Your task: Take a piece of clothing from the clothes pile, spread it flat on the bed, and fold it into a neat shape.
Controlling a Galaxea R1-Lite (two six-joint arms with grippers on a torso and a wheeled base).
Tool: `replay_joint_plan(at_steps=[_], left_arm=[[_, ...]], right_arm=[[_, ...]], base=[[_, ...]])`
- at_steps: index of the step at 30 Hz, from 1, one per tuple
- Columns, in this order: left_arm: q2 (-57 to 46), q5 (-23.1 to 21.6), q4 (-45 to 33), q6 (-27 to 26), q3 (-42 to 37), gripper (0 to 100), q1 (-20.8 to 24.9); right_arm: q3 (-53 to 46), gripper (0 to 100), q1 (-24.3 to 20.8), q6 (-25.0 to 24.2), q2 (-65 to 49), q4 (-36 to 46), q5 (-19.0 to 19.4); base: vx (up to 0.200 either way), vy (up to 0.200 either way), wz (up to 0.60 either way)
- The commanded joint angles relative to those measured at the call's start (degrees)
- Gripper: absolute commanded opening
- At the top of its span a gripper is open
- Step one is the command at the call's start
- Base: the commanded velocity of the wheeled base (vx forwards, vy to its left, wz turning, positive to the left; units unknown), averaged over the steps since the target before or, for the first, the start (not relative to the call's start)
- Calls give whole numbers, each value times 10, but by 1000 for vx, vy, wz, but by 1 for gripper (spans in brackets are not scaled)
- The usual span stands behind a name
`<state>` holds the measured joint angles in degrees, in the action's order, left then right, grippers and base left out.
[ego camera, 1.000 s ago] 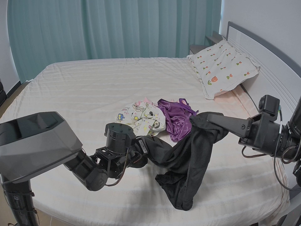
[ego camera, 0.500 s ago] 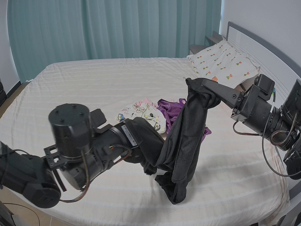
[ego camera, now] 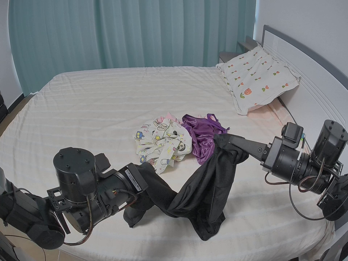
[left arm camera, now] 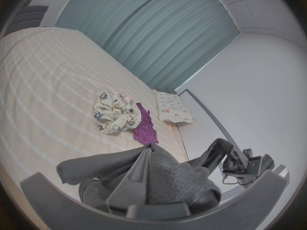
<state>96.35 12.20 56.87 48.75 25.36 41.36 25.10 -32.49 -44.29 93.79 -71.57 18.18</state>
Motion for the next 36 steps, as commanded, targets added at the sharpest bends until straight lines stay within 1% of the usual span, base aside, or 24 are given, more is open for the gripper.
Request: replay_joint_plan(at_steps=[1,2,7,8,11,14,16,22,27,32,36], left_arm=[[21,-14,7,4,-21,0,-7],[20,-18,7,5,-28,0,-7],[17,-15,7,6,-45,0,-13],[13,-19,7,6,-52,0,-23],[13,-27,7,11,-55,0,-36],[16,-28,7,13,-56,0,-42],[14,-31,7,31,-61,0,-43],[11,-32,7,38,-63,0,-44],[11,-28,7,38,-57,0,-44],[-6,-24,7,50,-53,0,-44],[-16,-27,6,52,-55,0,-52]], right_arm=[[-14,0,14,-19,20,-2,1],[-15,0,22,-32,20,-8,2],[-34,0,31,-53,20,-27,0],[-54,0,37,-62,20,-33,1],[-70,0,38,-77,28,-58,5],[-73,0,39,-79,39,-84,1],[-78,0,45,-79,46,-111,-1],[-85,0,55,-77,42,-128,-1],[-86,0,54,-77,39,-128,-1],[-86,0,54,-77,43,-127,0],[-86,0,54,-77,46,-127,-1]], base=[[0,0,0],[0,0,0],[0,0,0],[-200,0,0],[-200,0,0],[-200,0,0],[-200,0,0],[-200,0,0],[0,0,0],[0,0,0],[0,0,0]])
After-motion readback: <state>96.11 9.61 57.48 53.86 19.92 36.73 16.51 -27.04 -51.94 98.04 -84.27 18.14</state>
